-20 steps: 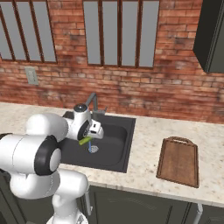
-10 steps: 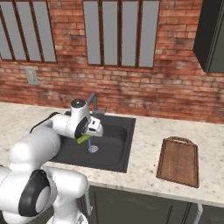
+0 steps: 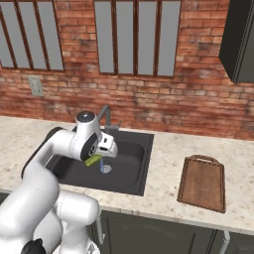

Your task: Pick the mango from the sink and place it on the cutting board to airdry. Then turn off the sink faucet.

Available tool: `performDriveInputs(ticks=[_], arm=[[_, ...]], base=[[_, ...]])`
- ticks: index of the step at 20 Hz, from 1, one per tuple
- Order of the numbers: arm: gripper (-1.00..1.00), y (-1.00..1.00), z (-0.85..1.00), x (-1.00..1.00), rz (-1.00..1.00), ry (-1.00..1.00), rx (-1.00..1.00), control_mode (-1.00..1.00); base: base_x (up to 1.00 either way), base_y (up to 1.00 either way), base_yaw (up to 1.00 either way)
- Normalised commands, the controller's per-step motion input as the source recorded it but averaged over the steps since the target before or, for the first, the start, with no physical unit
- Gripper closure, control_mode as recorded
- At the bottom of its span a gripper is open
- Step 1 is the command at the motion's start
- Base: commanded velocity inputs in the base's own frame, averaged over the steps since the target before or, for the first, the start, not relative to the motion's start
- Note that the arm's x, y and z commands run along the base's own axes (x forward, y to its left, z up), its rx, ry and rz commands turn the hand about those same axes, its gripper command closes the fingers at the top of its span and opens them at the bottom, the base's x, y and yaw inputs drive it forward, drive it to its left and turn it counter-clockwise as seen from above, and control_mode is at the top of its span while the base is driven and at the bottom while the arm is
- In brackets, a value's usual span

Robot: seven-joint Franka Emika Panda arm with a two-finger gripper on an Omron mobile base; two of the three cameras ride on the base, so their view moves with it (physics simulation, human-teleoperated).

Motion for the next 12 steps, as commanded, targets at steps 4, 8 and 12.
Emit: performDriveInputs(ticks=[4, 8, 12], arm=[[1.0, -0.27, 0.36, -0.57, 0.0, -0.01, 0.0, -1.0], [1.0, -0.28, 0.37, -0.47, -0.02, 0.0, 0.0, -1.0], [1.0, -0.28, 0.35, -0.39, -0.02, -0.01, -0.01, -1.0]], base=[[0.0, 0.0, 0.0], [0.0, 0.0, 0.0], [0.0, 0.0, 0.0]])
